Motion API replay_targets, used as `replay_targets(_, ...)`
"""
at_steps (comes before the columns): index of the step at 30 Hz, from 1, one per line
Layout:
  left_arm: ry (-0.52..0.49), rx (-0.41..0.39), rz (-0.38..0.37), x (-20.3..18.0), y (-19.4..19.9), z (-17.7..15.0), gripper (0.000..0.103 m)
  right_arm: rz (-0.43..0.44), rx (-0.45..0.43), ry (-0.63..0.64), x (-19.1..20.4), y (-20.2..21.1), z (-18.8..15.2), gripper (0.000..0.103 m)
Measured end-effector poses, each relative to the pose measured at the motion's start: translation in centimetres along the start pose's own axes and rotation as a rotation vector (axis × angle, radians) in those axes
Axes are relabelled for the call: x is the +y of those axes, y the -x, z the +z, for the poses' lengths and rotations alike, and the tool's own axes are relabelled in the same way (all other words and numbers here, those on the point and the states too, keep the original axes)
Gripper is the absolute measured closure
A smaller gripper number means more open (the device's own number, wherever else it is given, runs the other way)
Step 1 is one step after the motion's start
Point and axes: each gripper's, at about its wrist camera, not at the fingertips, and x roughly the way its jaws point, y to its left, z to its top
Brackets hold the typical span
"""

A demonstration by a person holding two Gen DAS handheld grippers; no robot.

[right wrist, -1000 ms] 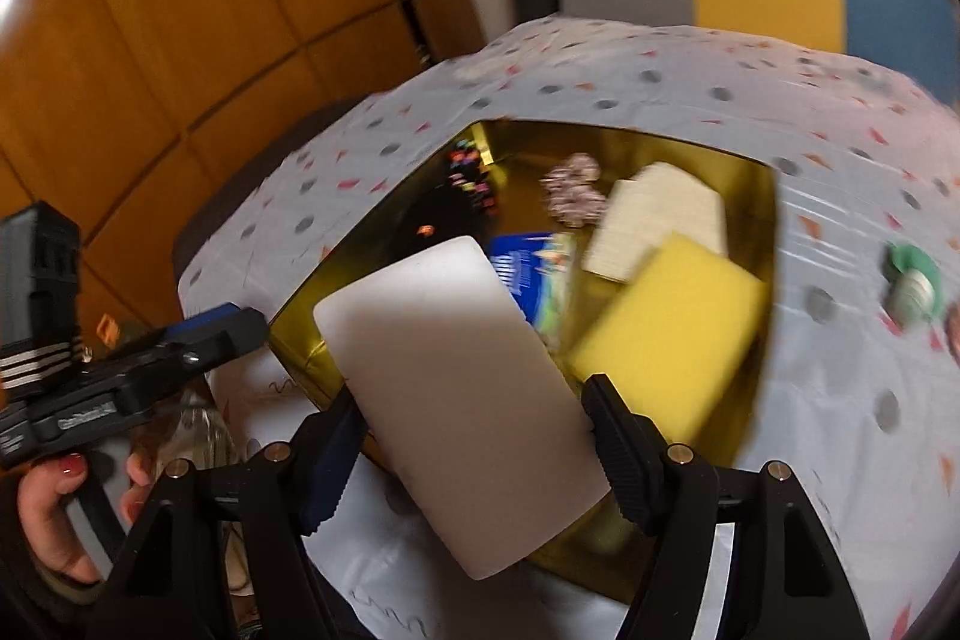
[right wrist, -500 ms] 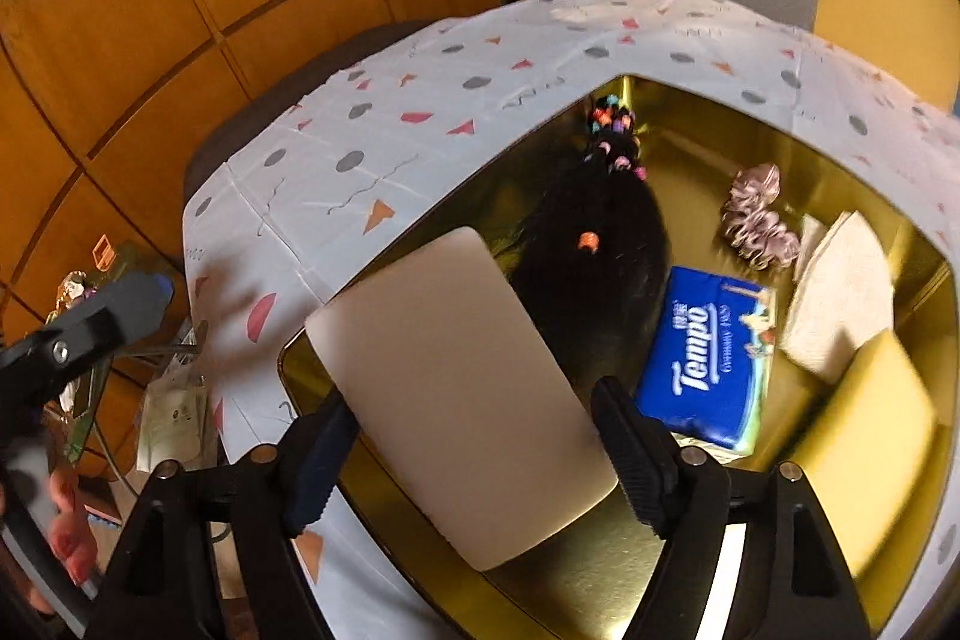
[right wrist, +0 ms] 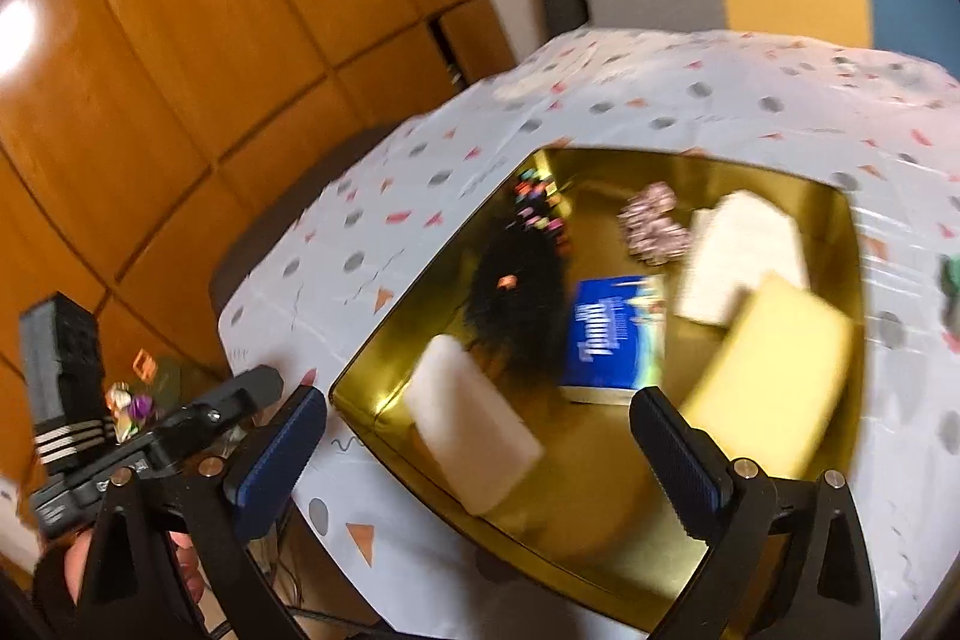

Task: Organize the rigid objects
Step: 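Lower the white foam block into the gold tray and open the right tool, then move the right tool to the black scrunchie and grasp it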

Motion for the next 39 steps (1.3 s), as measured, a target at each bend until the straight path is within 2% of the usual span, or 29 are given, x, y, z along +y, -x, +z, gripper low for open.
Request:
replay_targets(7,-0.084,0.045,-0.100,-3.7,-0.7,-0.9,0.019,-0.132,-0.120,-0.066,-3.8,6.0,-0.8,0.001)
replay_targets(12,-0.158,0.087,-0.175,-7.4,-1.3,-2.1,0.019,-0.230,-0.145,-0.118,-7.2,9.0,-2.2,0.001)
replay_targets(24,-0.392,0.209,-0.308,-17.4,-3.0,-5.8,0.018,-0.425,-0.093,-0.293,-16.7,12.6,-10.4,0.001)
replay_targets(26,-0.410,0.254,-0.334,-19.1,-3.7,-6.5,0.018,-0.454,-0.097,-0.340,-18.5,13.4,-11.7,0.001)
replay_targets(30,-0.438,0.337,-0.381,-22.2,-5.2,-8.2,0.018,-0.584,-0.097,-0.389,-22.4,15.7,-13.4,0.001)
replay_targets(35,-0.459,0.380,-0.382,-24.6,-6.3,-9.6,0.018,-0.652,-0.109,-0.425,-27.0,18.0,-13.6,0.001)
replay_targets(39,-0.473,0.381,-0.376,-25.2,-6.2,-9.9,0.018,-0.673,-0.115,-0.385,-31.2,18.4,-10.7,0.001)
